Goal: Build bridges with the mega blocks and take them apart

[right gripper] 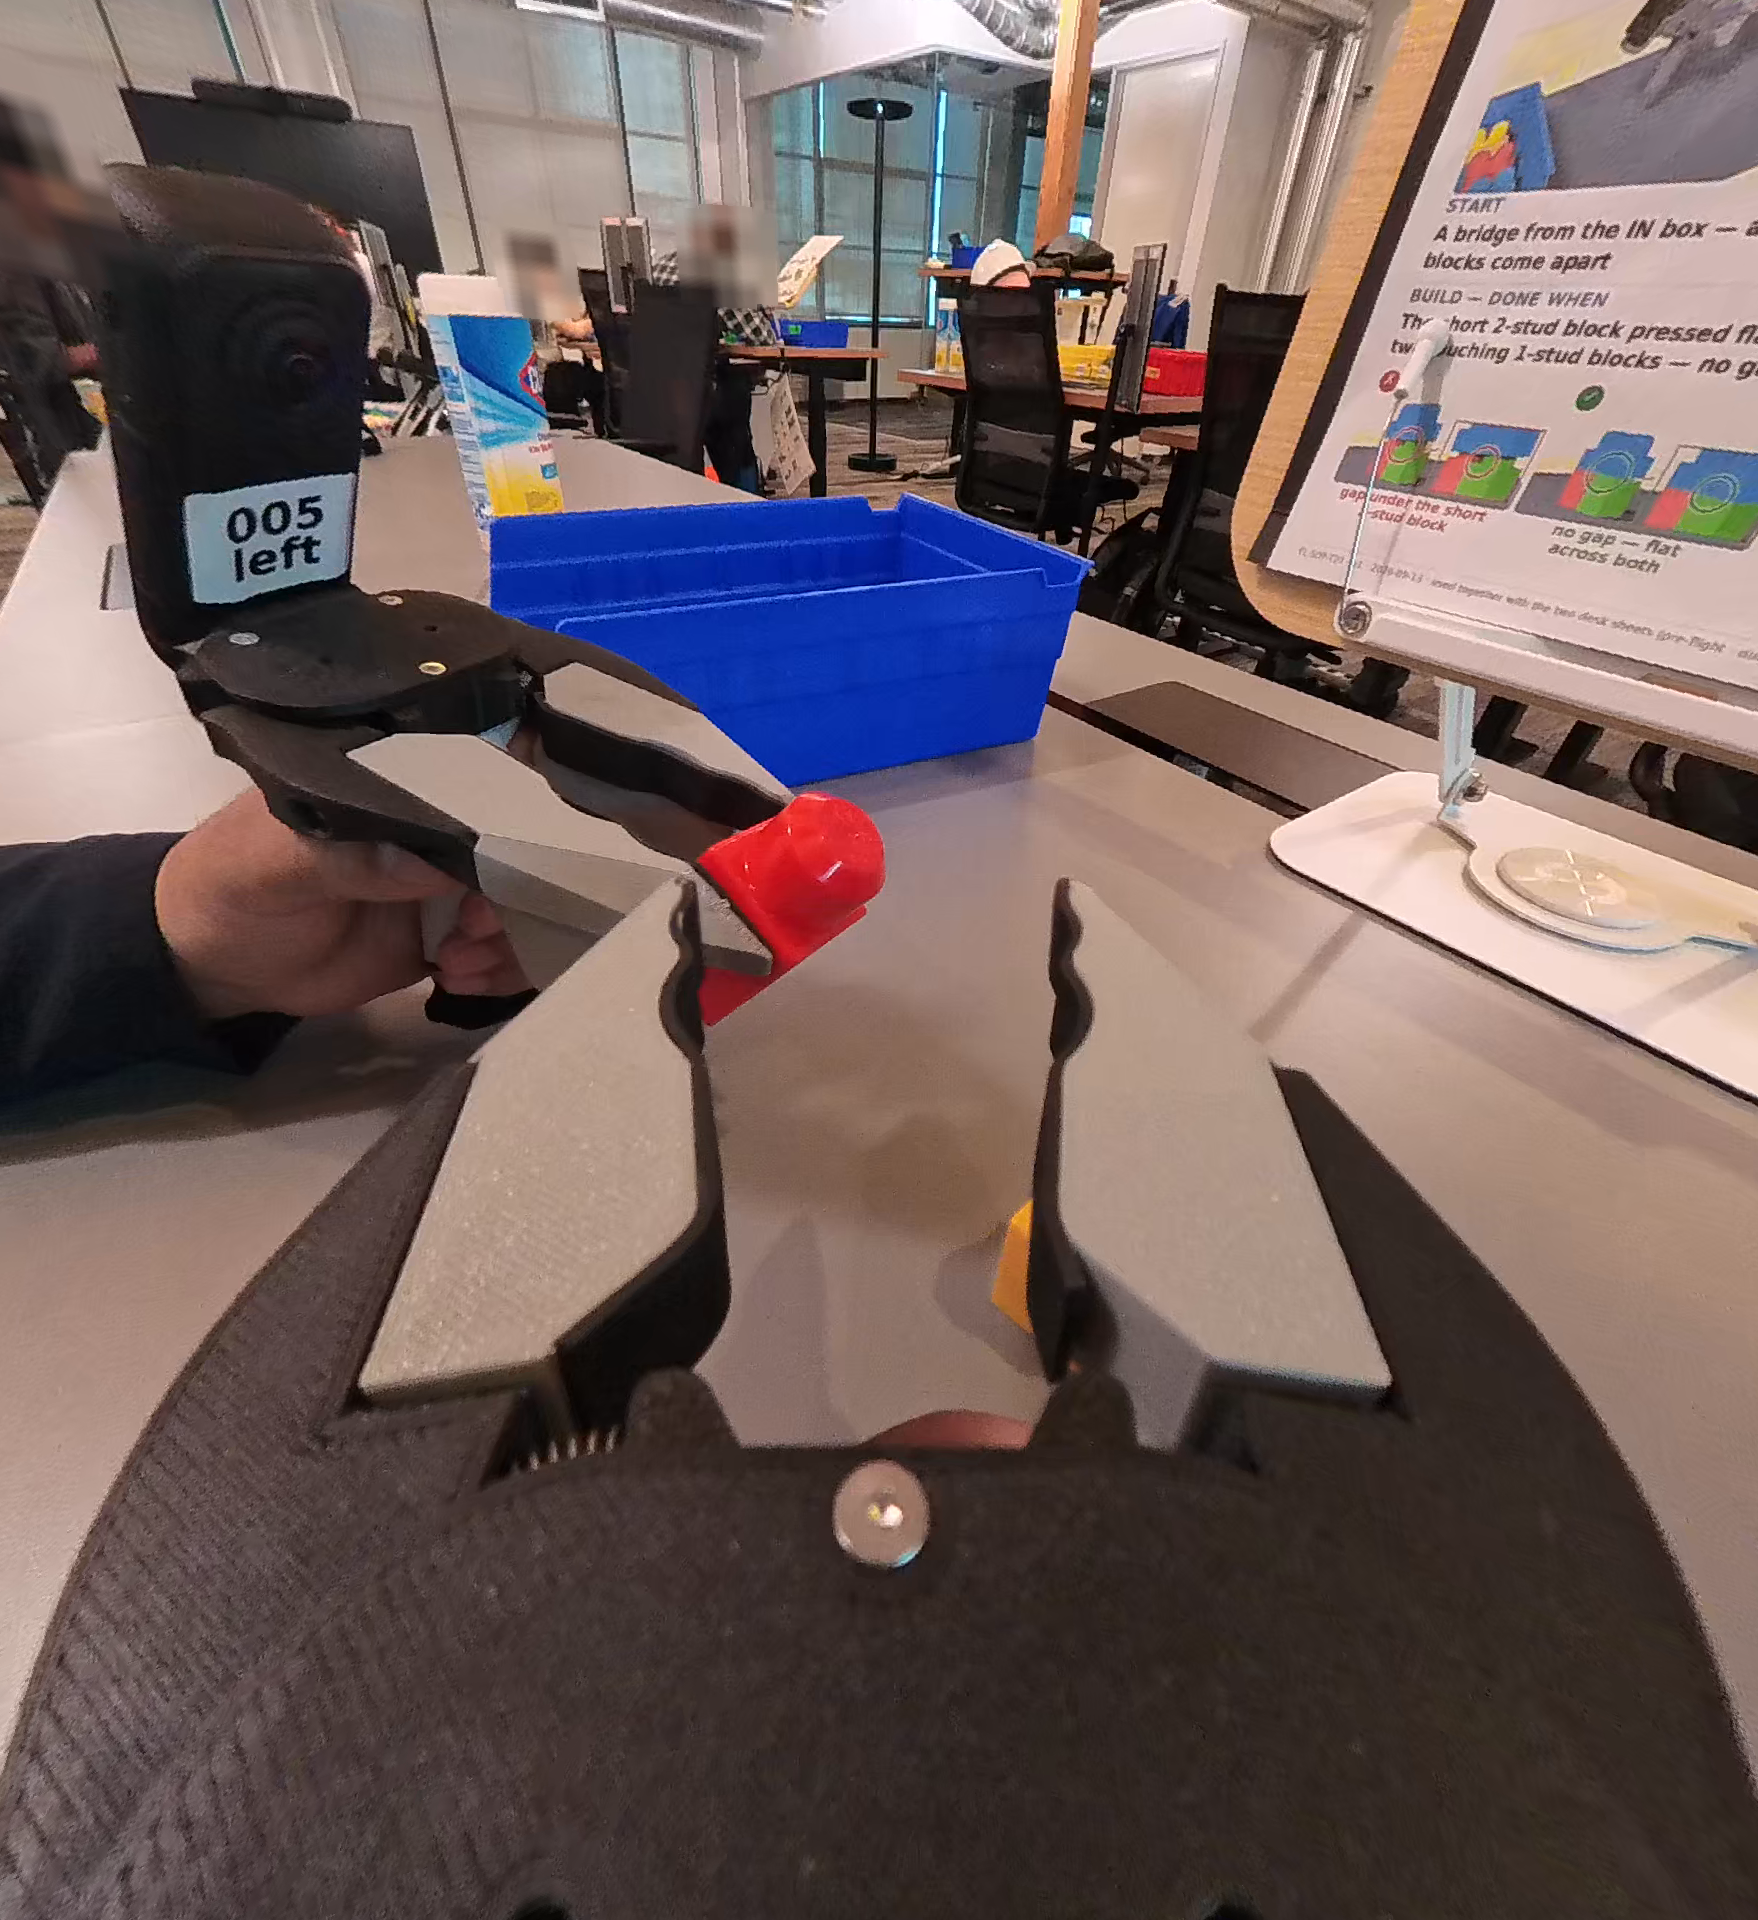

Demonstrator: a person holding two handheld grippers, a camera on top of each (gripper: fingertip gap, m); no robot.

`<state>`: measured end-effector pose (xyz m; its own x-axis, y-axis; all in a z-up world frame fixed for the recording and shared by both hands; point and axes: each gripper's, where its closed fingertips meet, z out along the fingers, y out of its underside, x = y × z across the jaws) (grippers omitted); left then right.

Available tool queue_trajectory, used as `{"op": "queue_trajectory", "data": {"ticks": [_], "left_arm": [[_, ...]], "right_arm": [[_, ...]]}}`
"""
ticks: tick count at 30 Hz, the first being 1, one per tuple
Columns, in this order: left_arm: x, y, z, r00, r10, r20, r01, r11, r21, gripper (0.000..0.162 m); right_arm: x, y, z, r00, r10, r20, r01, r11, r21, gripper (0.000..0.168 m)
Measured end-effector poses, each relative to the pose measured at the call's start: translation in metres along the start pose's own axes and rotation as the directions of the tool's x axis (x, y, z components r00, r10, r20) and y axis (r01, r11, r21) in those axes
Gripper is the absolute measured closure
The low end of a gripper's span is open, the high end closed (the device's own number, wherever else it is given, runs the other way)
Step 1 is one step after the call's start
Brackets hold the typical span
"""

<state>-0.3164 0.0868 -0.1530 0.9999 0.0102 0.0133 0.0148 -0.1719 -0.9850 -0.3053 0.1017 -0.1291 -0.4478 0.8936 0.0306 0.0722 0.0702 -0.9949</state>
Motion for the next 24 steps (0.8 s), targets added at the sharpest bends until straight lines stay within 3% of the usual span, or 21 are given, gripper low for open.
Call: {"op": "queue_trajectory", "data": {"ticks": [24], "left_arm": [[0.038, 0.004, 0.008, 0.986, 0.107, -0.130, -0.113, 0.993, -0.034, 0.128]], "right_arm": [[-0.019, 0.011, 0.009, 0.987, 0.105, 0.124, -0.101, 0.994, -0.038, 0.110]]}}
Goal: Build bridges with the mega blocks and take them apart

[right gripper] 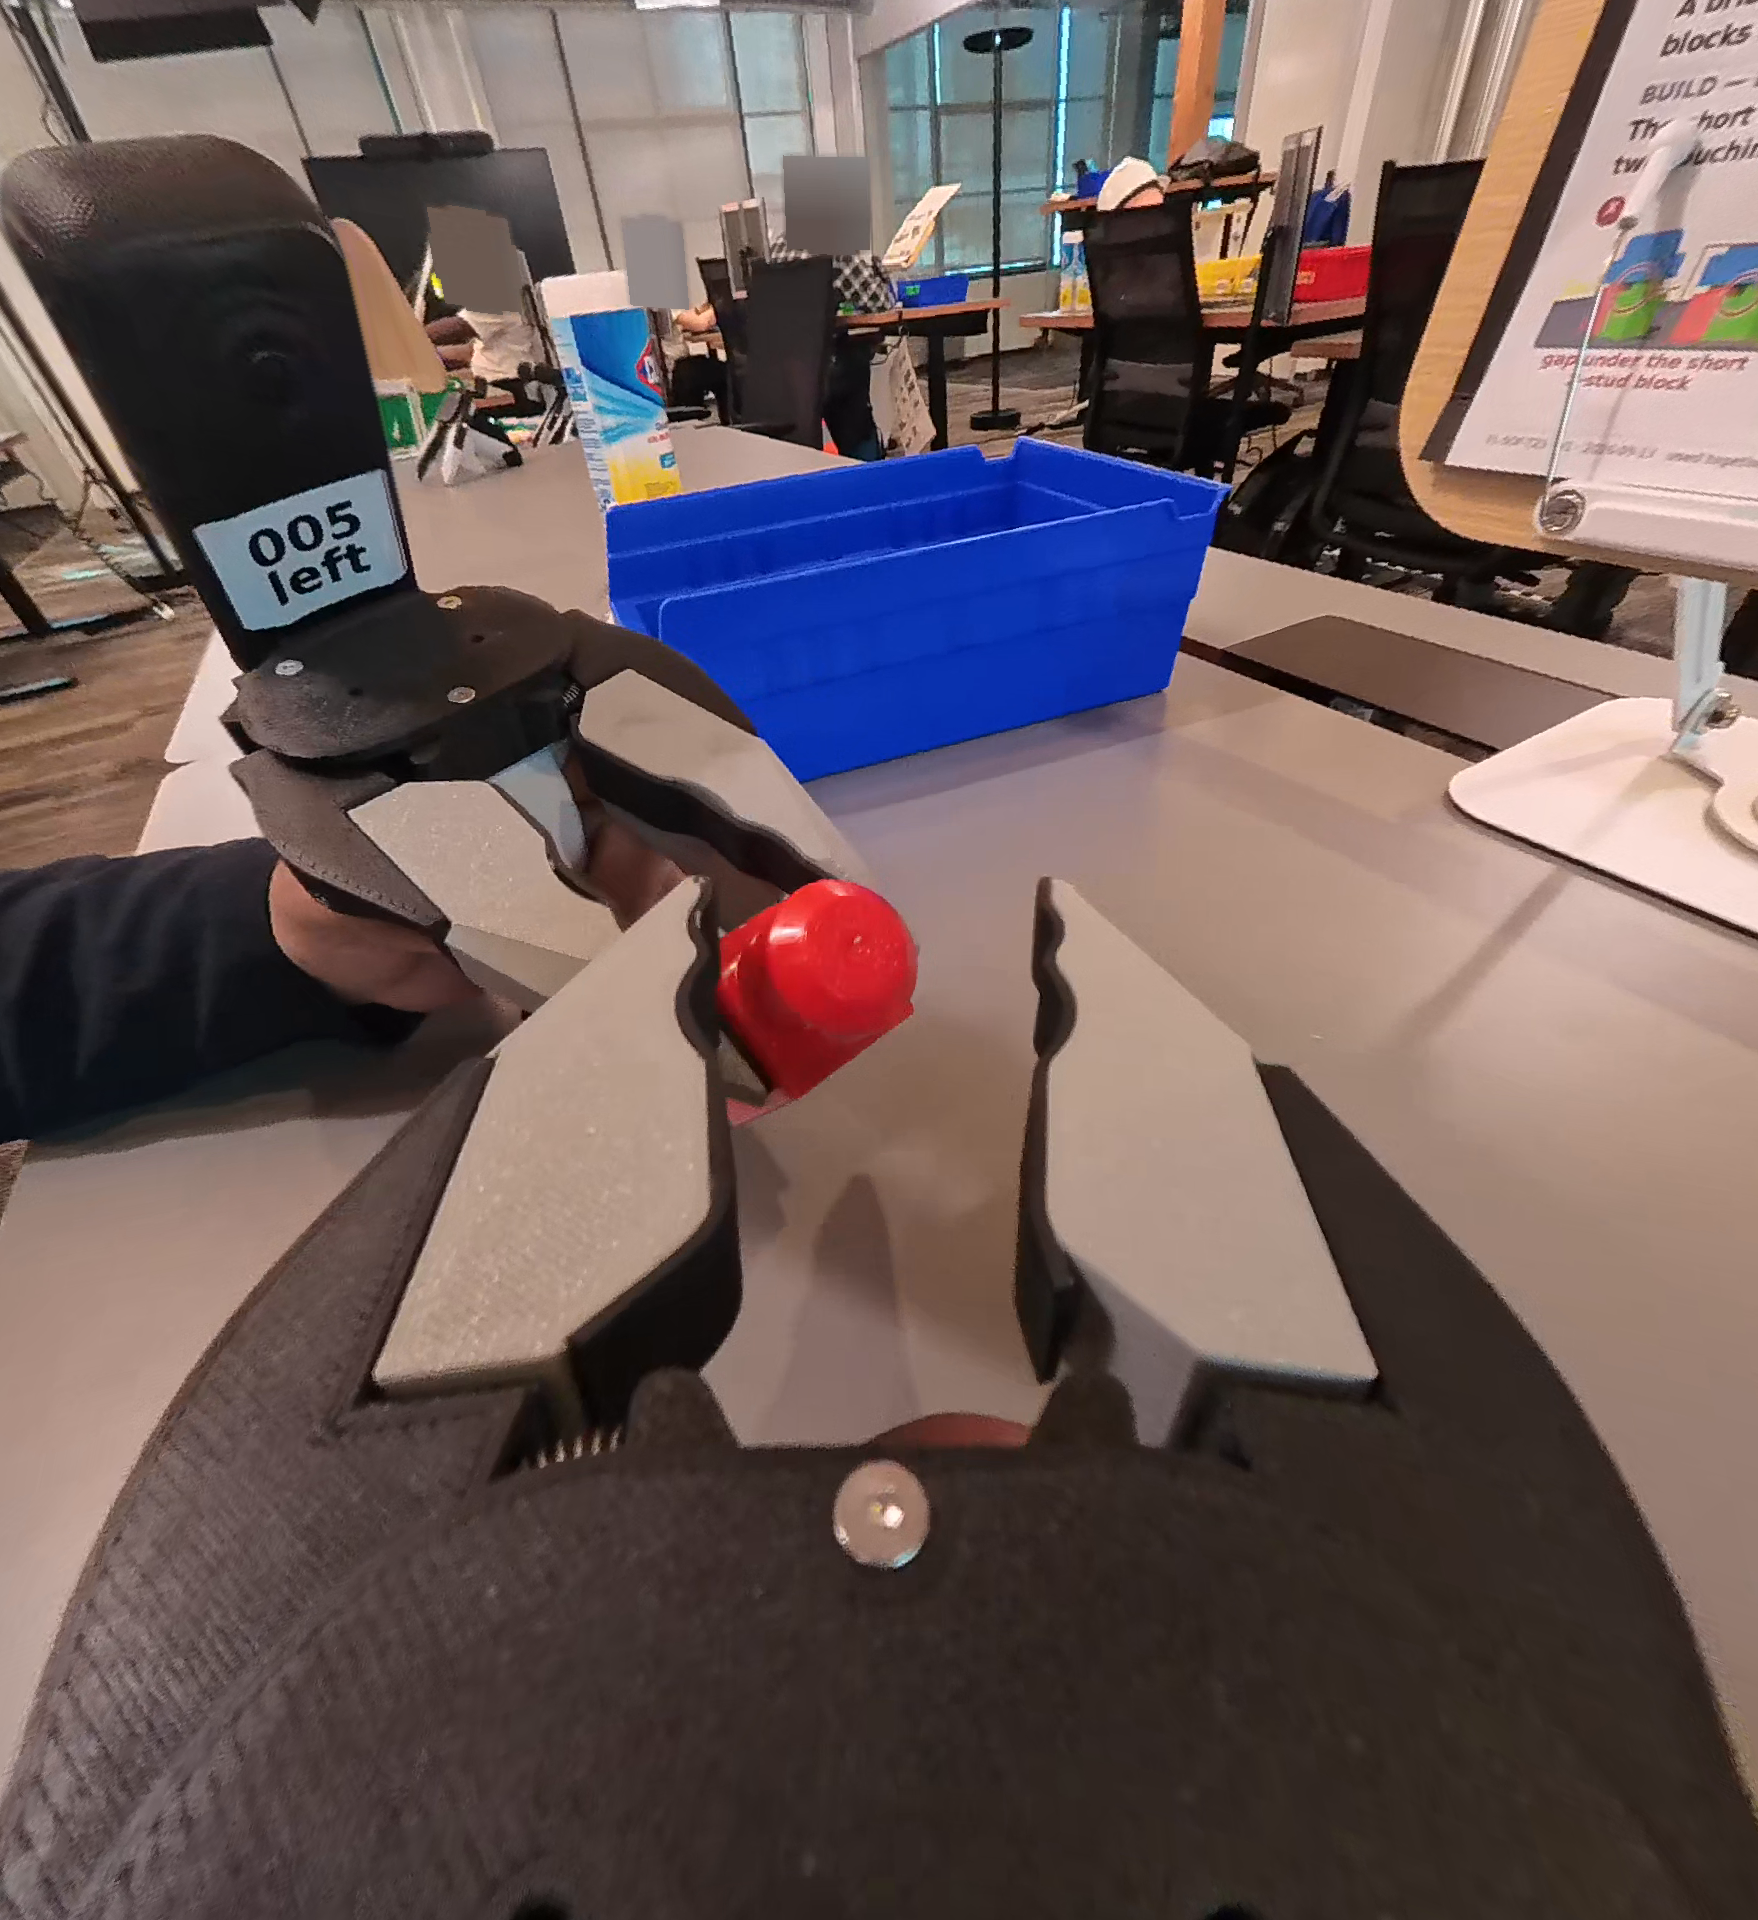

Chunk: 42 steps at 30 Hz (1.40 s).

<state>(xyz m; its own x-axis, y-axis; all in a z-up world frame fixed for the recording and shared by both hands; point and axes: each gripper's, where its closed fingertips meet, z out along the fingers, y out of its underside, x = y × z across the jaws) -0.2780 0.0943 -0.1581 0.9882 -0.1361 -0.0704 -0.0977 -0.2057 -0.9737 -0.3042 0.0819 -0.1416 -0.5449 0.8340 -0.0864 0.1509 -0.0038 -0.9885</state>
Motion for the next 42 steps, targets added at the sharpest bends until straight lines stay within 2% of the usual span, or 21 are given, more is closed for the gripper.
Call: {"op": "queue_trajectory", "data": {"ticks": [8, 9, 11, 13, 15, 18, 25, 42], "left_arm": [[0.000, -0.002, -0.001, 0.999, 0.046, 0.022, -0.046, 0.999, 0.001, 0.128], [0.000, -0.003, -0.001, 0.998, 0.059, 0.028, -0.060, 0.998, 0.003, 0.128], [0.001, -0.005, -0.002, 0.997, 0.075, 0.033, -0.075, 0.997, 0.008, 0.128], [0.000, -0.003, -0.001, 0.997, 0.069, 0.035, -0.069, 0.998, 0.002, 0.128], [-0.005, -0.001, -0.001, 0.997, 0.059, 0.056, -0.058, 0.998, -0.004, 0.128], [-0.014, 0.001, -0.003, 0.996, 0.033, 0.088, -0.033, 0.999, -0.008, 0.128], [-0.023, -0.006, -0.009, 0.994, -0.022, 0.109, 0.018, 0.999, 0.037, 0.128], [-0.019, -0.005, -0.008, 0.996, -0.033, 0.080, 0.030, 0.999, 0.031, 0.128]], "right_arm": [[-0.006, 0.002, 0.002, 0.997, 0.055, 0.053, -0.054, 0.998, -0.011, 0.112], [-0.006, 0.001, 0.002, 0.996, 0.063, 0.064, -0.062, 0.998, -0.011, 0.116], [-0.008, 0.002, 0.001, 0.995, 0.062, 0.078, -0.061, 0.998, -0.016, 0.141], [-0.004, 0.002, 0.000, 0.997, 0.051, 0.056, -0.051, 0.999, -0.014, 0.151], [-0.003, 0.001, -0.001, 0.997, 0.052, 0.055, -0.052, 0.999, -0.008, 0.149], [-0.001, -0.005, -0.004, 0.997, 0.067, 0.049, -0.068, 0.997, 0.023, 0.135], [0.003, -0.009, -0.008, 0.995, 0.086, 0.045, -0.087, 0.995, 0.041, 0.125], [-0.001, -0.004, -0.005, 0.998, 0.050, 0.047, -0.051, 0.999, 0.014, 0.122]]}}
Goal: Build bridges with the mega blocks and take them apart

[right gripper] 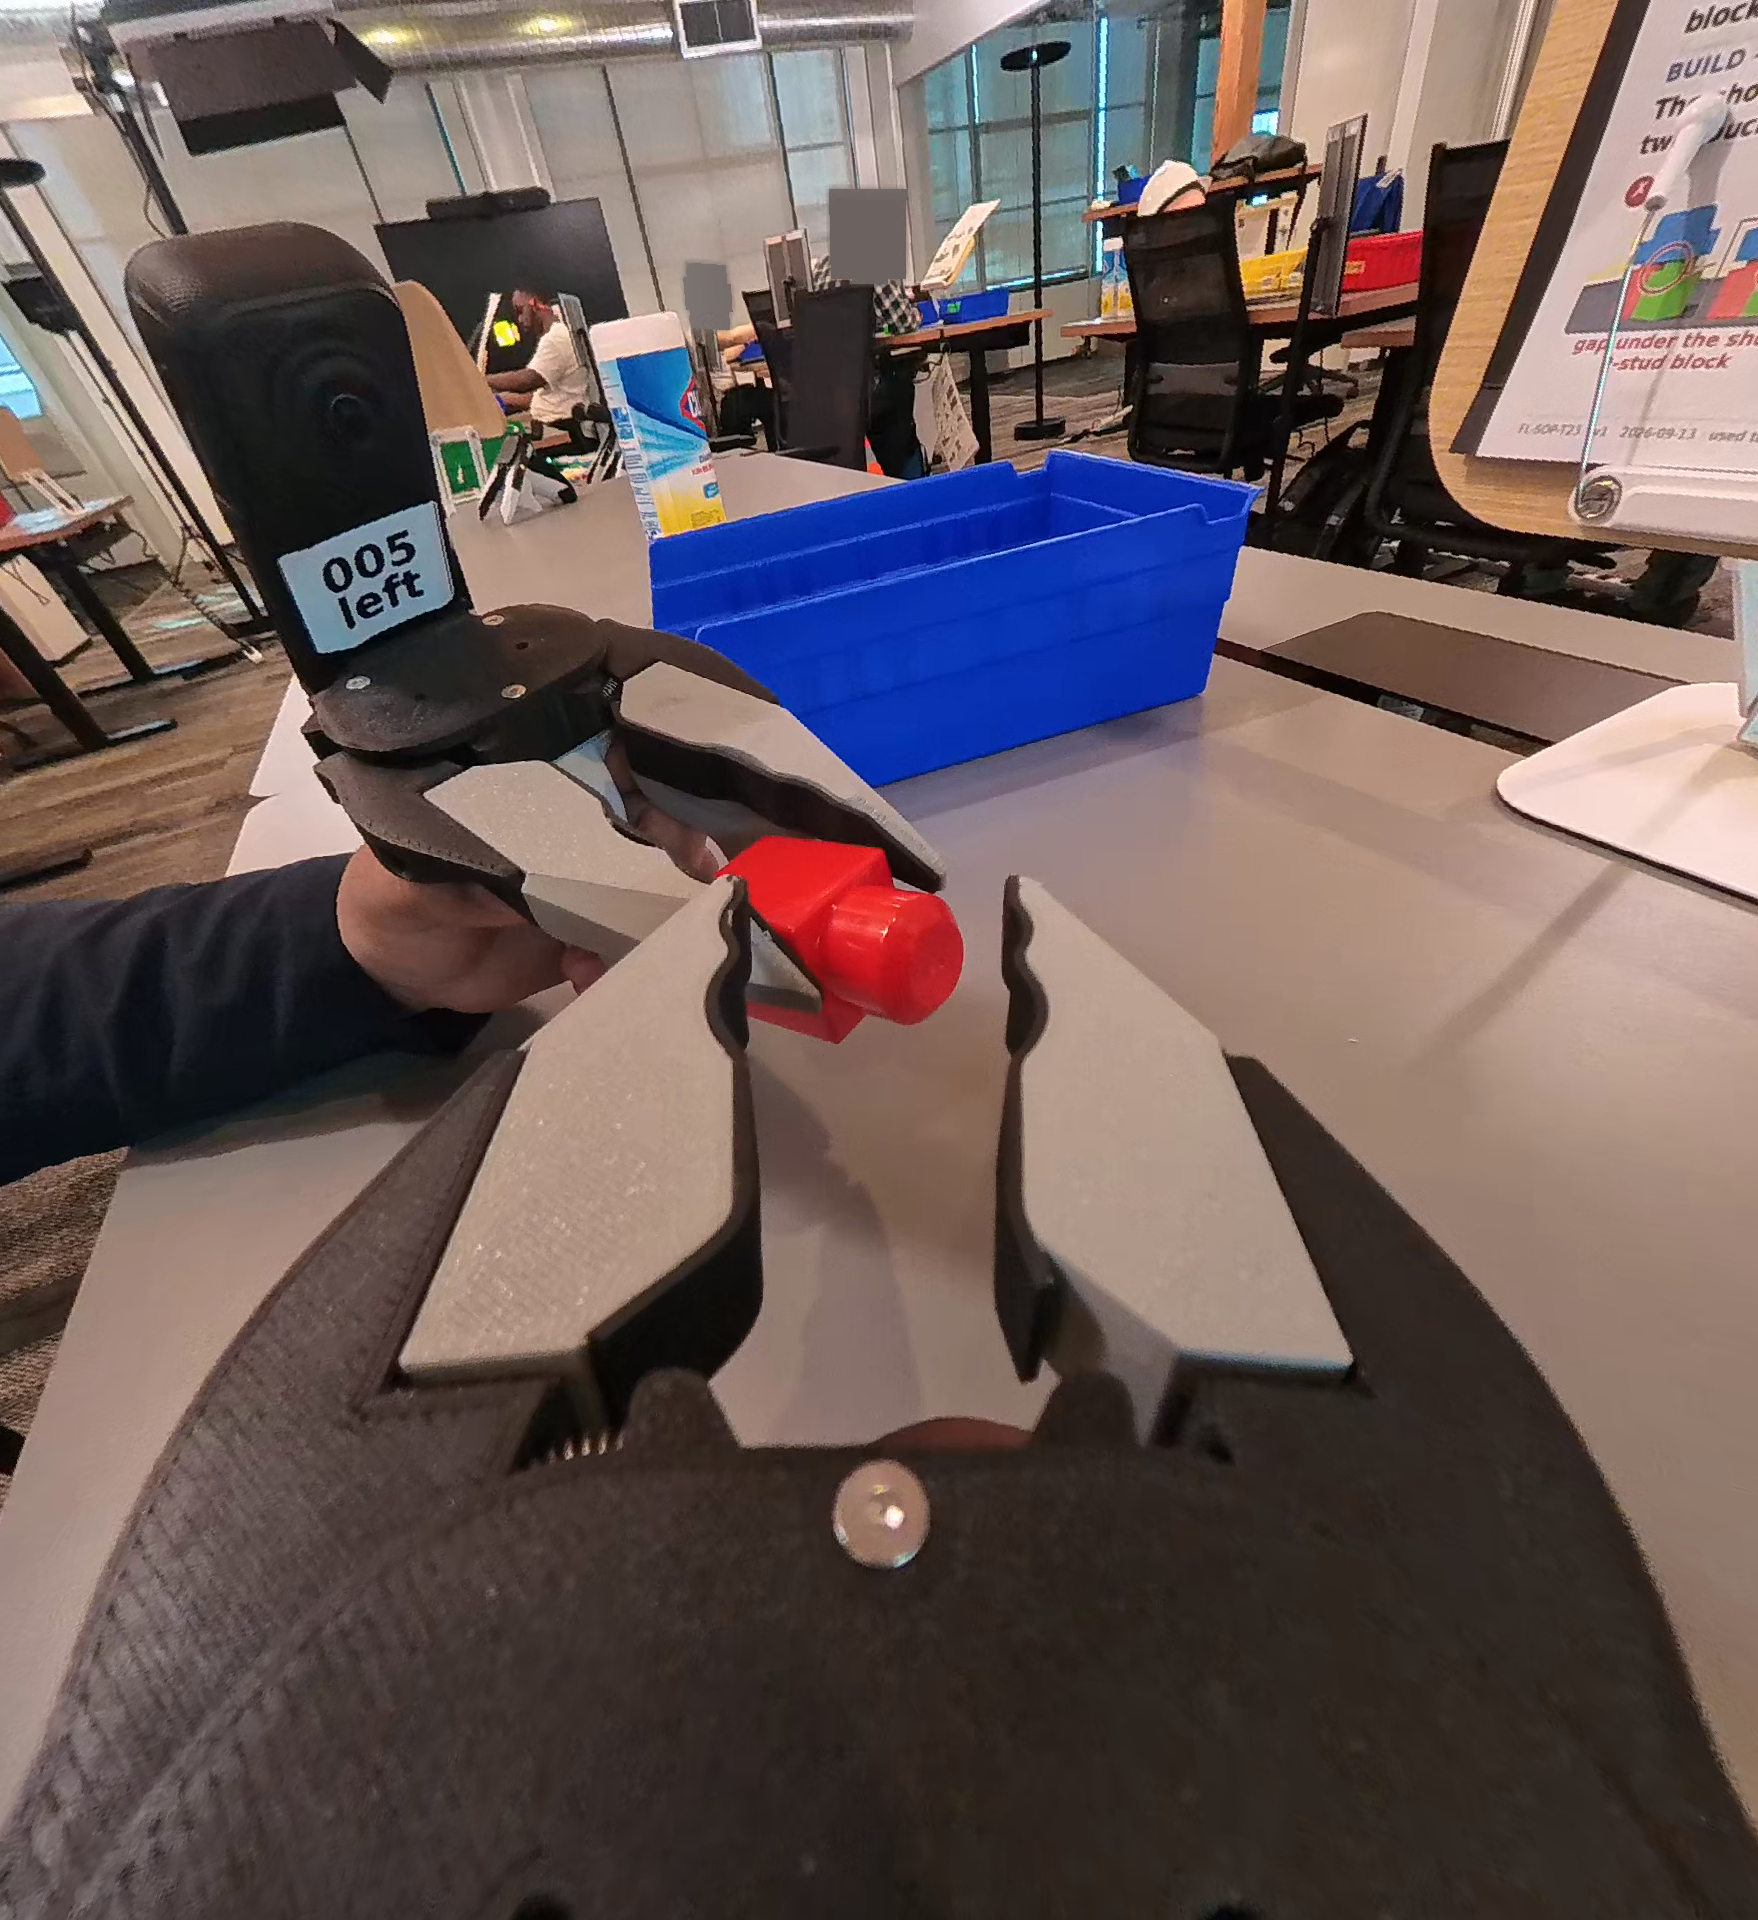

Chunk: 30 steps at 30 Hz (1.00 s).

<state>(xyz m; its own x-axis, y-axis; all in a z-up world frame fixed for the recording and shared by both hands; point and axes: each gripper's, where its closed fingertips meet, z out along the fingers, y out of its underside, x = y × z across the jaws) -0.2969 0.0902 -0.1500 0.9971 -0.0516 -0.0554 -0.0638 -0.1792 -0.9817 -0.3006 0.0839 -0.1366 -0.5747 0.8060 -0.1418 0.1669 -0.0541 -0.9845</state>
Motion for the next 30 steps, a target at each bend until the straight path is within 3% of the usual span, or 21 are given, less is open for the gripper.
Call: {"op": "queue_trajectory", "data": {"ticks": [14, 24, 30], "left_arm": [[-0.006, -0.003, -0.003, 0.995, -0.094, -0.027, 0.095, 0.995, 0.033, 0.128], [0.000, -0.005, -0.002, 0.999, -0.030, -0.025, 0.031, 0.999, 0.035, 0.128], [0.015, -0.017, -0.009, 0.994, 0.099, -0.050, -0.094, 0.991, 0.093, 0.128]], "right_arm": [[0.004, -0.005, -0.004, 1.000, 0.003, -0.009, -0.003, 1.000, 0.024, 0.121], [-0.002, 0.000, -0.001, 0.999, 0.026, 0.040, -0.026, 1.000, -0.002, 0.118], [0.000, -0.008, -0.007, 0.981, 0.160, 0.109, -0.164, 0.986, 0.030, 0.119]]}}
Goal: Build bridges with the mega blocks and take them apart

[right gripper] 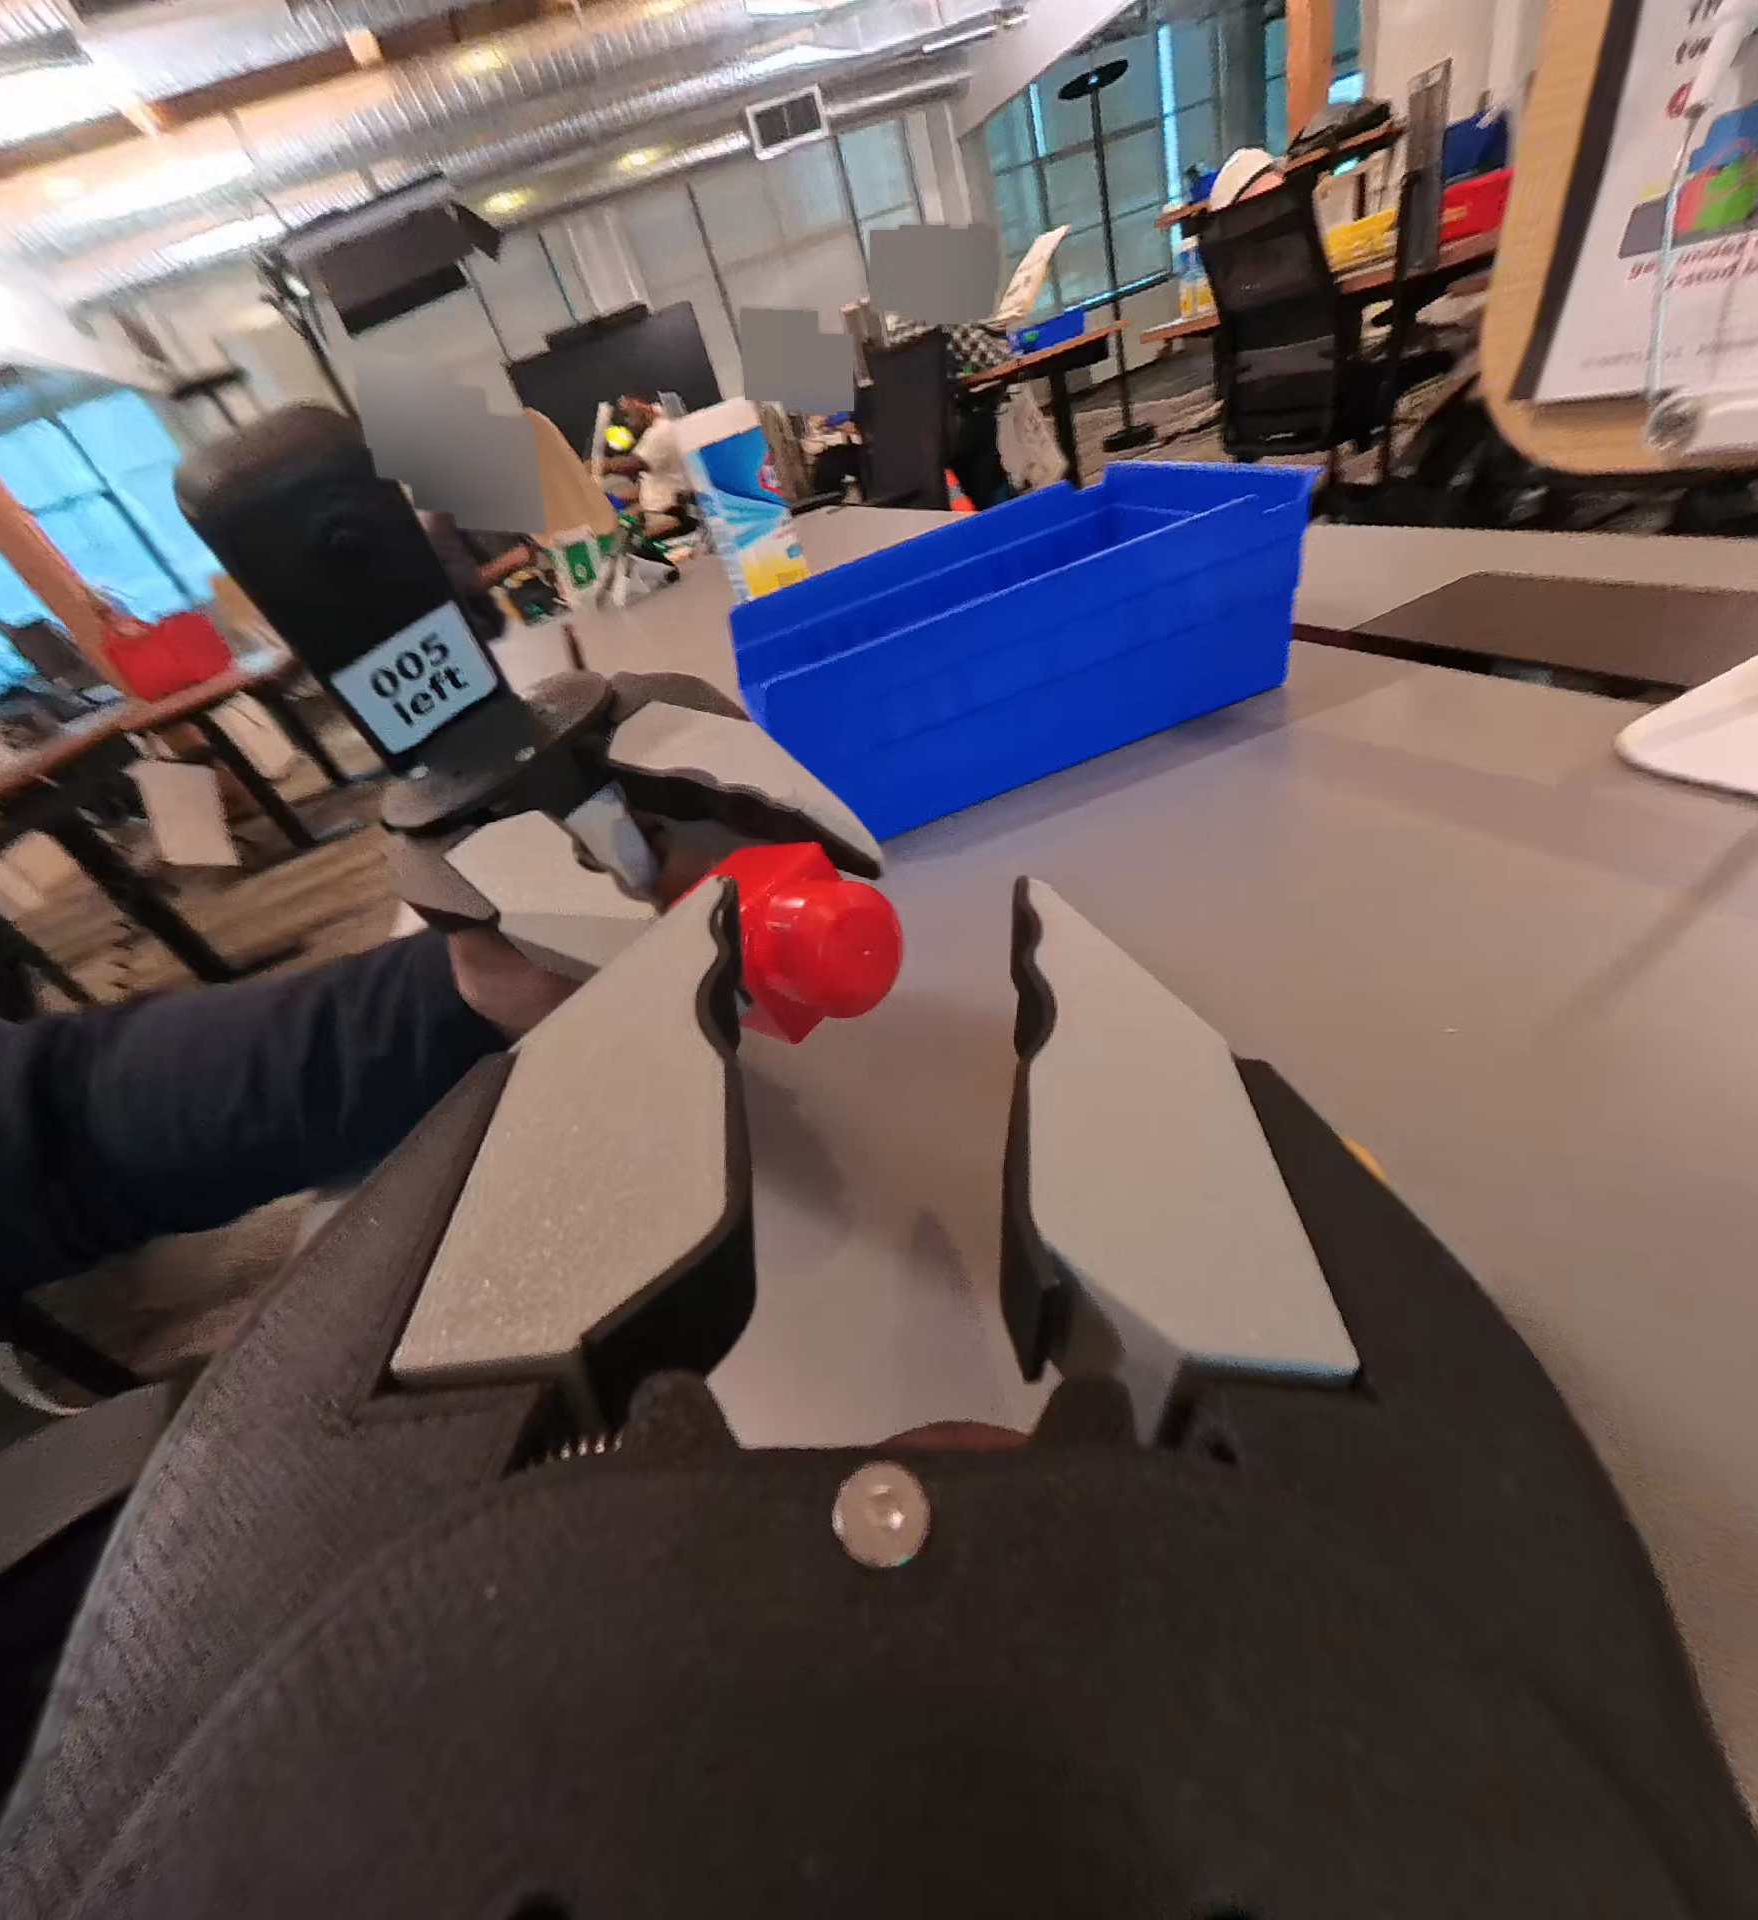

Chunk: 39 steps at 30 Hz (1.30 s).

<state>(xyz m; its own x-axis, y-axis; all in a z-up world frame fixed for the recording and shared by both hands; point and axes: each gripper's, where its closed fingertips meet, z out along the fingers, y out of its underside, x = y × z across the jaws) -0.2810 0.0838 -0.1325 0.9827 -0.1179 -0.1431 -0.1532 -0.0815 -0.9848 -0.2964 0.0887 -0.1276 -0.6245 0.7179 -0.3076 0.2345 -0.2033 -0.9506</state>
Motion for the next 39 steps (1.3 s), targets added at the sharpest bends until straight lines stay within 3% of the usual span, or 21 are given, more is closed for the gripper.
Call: {"op": "queue_trajectory", "data": {"ticks": [4, 7, 11, 13, 17, 23, 27, 30, 33, 35, 39], "left_arm": [[0.011, -0.012, -0.004, 0.984, 0.179, 0.024, -0.180, 0.982, 0.054, 0.128], [0.010, -0.011, -0.002, 0.967, 0.246, 0.059, -0.249, 0.967, 0.047, 0.128], [0.011, -0.005, 0.003, 0.952, 0.297, 0.076, -0.298, 0.954, 0.012, 0.128], [0.014, -0.006, 0.004, 0.946, 0.314, 0.075, -0.316, 0.948, 0.016, 0.128], [0.013, -0.001, 0.007, 0.927, 0.361, 0.099, -0.360, 0.933, -0.023, 0.128], [0.001, 0.014, 0.011, 0.943, 0.308, 0.125, -0.298, 0.950, -0.096, 0.127], [-0.012, 0.027, 0.012, 0.969, 0.206, 0.135, -0.185, 0.971, -0.153, 0.122], [-0.025, 0.038, 0.011, 0.975, 0.142, 0.170, -0.108, 0.974, -0.198, 0.121], [-0.034, 0.050, 0.010, 0.976, 0.092, 0.198, -0.042, 0.969, -0.244, 0.121], [-0.036, 0.058, 0.011, 0.978, 0.059, 0.198, -0.002, 0.962, -0.273, 0.121], [-0.037, 0.067, 0.011, 0.980, 0.033, 0.195, 0.030, 0.950, -0.312, 0.121]], "right_arm": [[-0.020, -0.011, -0.004, 0.933, 0.264, 0.243, -0.276, 0.961, 0.019, 0.126], [-0.028, -0.008, -0.004, 0.868, 0.366, 0.334, -0.375, 0.926, -0.040, 0.125], [-0.025, 0.010, 0.004, 0.879, 0.385, 0.283, -0.366, 0.923, -0.119, 0.124], [-0.022, 0.014, 0.005, 0.886, 0.382, 0.262, -0.360, 0.924, -0.130, 0.135], [-0.020, 0.017, 0.004, 0.869, 0.421, 0.260, -0.392, 0.906, -0.158, 0.137], [-0.002, 0.018, 0.000, 0.971, 0.225, 0.082, -0.211, 0.966, -0.150, 0.138], [0.025, 0.005, -0.020, 0.993, 0.061, -0.099, -0.076, 0.985, -0.152, 0.138], [0.055, -0.008, -0.046, 0.949, -0.095, -0.302, 0.039, 0.982, -0.187, 0.138], [0.087, -0.002, -0.072, 0.844, -0.256, -0.472, 0.092, 0.935, -0.342, 0.139], [0.100, 0.011, -0.079, 0.805, -0.302, -0.511, 0.067, 0.902, -0.427, 0.138], [0.103, 0.033, -0.076, 0.812, -0.309, -0.494, 0.017, 0.860, -0.510, 0.138]]}}
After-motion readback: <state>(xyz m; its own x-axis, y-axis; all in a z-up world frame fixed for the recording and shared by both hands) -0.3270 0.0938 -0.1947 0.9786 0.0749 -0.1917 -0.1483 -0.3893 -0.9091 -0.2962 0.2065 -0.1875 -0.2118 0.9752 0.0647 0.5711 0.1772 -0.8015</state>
